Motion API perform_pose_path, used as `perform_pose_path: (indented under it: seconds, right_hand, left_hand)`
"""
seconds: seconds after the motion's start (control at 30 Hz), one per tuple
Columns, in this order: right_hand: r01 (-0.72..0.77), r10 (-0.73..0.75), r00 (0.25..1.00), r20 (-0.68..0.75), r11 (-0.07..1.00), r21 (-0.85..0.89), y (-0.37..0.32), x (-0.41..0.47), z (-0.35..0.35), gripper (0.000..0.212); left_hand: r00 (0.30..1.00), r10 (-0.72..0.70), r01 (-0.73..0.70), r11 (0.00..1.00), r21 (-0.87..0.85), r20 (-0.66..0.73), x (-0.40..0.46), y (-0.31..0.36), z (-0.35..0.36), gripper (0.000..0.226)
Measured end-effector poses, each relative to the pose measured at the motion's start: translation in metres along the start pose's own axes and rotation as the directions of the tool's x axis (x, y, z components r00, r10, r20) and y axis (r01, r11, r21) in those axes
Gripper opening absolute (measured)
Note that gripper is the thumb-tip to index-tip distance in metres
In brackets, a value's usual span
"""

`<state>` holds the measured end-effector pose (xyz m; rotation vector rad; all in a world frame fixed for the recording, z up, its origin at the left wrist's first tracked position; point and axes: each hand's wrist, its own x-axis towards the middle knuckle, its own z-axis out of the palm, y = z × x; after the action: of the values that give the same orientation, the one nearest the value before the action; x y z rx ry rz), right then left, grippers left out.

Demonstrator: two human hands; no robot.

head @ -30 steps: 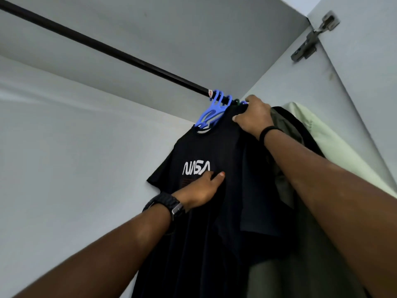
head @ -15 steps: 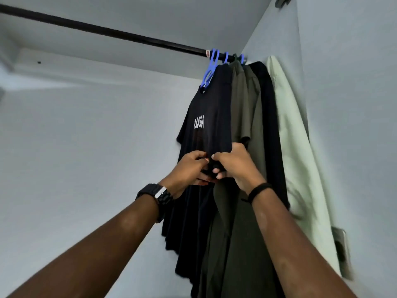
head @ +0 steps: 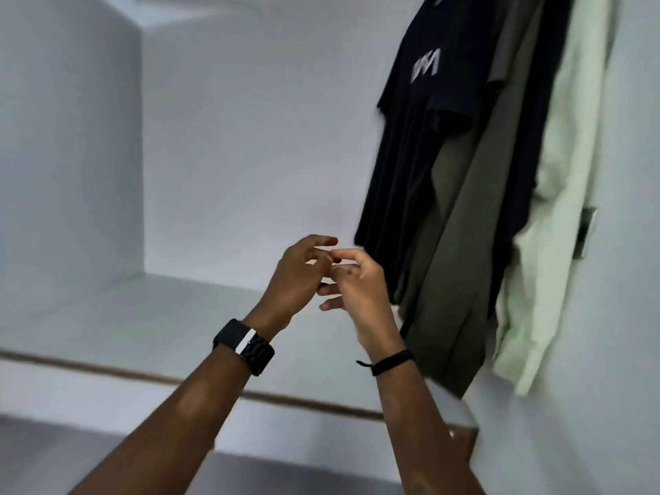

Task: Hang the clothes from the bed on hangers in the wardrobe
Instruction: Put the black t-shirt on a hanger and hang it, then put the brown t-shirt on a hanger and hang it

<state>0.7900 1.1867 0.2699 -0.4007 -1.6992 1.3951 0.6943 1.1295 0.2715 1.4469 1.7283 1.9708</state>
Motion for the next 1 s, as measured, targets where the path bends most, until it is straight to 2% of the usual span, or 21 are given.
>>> perform_pose_path:
  seconds: [0.17,0.27,0.33,0.43,0.47,0.7,0.87,0.97,1.0]
  right_hand:
    - [-0.201,0.196,0.952,0.234,0.98,-0.001,0.062,-0.084,0.089,0.013]
    - [-0.326,0.306,0.88,0.363,0.945,-0.004,0.089,-0.144,0.149,0.012]
    - [-0.395,0.372,0.811,0.451,0.917,-0.047,0.104,-0.186,0.191,0.014]
    - [-0.473,0.453,0.691,0.564,0.873,-0.121,0.118,-0.254,0.247,0.018]
    - [-0.464,0.453,0.681,0.576,0.875,-0.14,0.123,-0.263,0.252,0.019]
    - [-0.438,0.545,0.35,0.762,0.814,-0.381,0.131,-0.415,0.329,0.021]
    - [-0.318,0.516,0.084,0.852,0.825,-0.468,0.124,-0.512,0.349,0.024]
    - [-0.249,0.473,-0.05,0.88,0.847,-0.47,0.119,-0.567,0.35,0.024]
    - [-0.219,0.464,-0.114,0.878,0.851,-0.478,0.116,-0.589,0.348,0.024]
  left_hand:
    - [0.964,-0.222,0.213,0.974,-0.078,-0.143,-0.12,-0.053,-0.085,0.03]
    - [0.898,-0.357,0.337,0.934,-0.121,-0.256,-0.199,-0.073,-0.146,0.032]
    - [0.829,-0.45,0.426,0.893,-0.146,-0.332,-0.255,-0.081,-0.188,0.032]
    - [0.729,-0.561,0.549,0.822,-0.154,-0.392,-0.34,-0.079,-0.242,0.033]
    - [0.715,-0.577,0.554,0.812,-0.182,-0.396,-0.354,-0.079,-0.247,0.033]
    - [0.452,-0.685,0.67,0.684,-0.289,-0.571,-0.537,-0.054,-0.306,0.033]
    - [0.247,-0.67,0.701,0.622,-0.348,-0.7,-0.645,-0.025,-0.309,0.035]
    - [0.11,-0.63,0.697,0.6,-0.392,-0.769,-0.703,-0.004,-0.292,0.039]
    - [0.045,-0.612,0.689,0.591,-0.419,-0.789,-0.724,0.005,-0.28,0.04]
